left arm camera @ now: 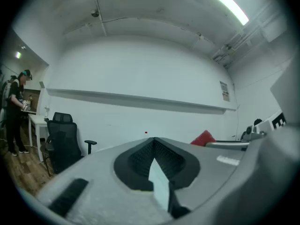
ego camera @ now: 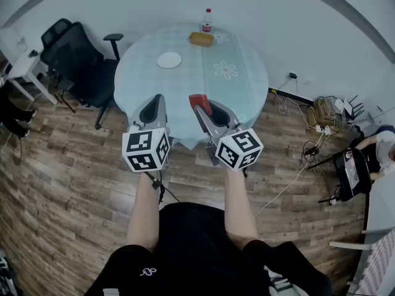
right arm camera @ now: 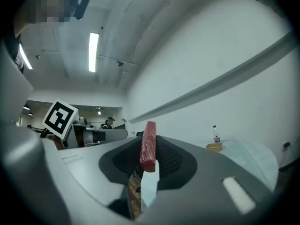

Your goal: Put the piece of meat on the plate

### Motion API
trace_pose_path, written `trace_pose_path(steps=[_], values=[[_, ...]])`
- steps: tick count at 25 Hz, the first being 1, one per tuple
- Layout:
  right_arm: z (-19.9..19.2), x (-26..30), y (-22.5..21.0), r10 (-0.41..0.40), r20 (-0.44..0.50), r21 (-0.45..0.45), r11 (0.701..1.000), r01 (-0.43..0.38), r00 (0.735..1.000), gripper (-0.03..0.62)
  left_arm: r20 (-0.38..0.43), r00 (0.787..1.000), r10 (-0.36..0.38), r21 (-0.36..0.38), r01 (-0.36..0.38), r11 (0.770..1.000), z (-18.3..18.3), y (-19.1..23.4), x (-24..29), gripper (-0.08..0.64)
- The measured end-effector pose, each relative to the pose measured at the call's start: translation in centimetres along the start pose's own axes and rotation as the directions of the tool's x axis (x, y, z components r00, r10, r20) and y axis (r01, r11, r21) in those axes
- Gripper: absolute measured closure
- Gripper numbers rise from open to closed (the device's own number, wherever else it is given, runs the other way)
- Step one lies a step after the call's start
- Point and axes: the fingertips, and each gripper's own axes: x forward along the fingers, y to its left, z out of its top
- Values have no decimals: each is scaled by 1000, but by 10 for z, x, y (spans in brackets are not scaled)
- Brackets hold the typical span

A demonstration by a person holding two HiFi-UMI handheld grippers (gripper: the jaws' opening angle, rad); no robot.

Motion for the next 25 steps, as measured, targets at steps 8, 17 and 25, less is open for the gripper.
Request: trace_pose_path(steps=[8,17,25], values=[[-15,9,-12,14,-1,100,995,-13,1000,492,-19,1000,16,2,-16,1000,-16,4,1,565],[-55,71,-16,48,-44,156,987,-40,998,492,-40,997,68,-42,-69,997,-35,76,22,565],[-73,162,-122,-97,-72,163,981,108,993,492,-81,997,0,-82,-6,997,-61,135,152,563]])
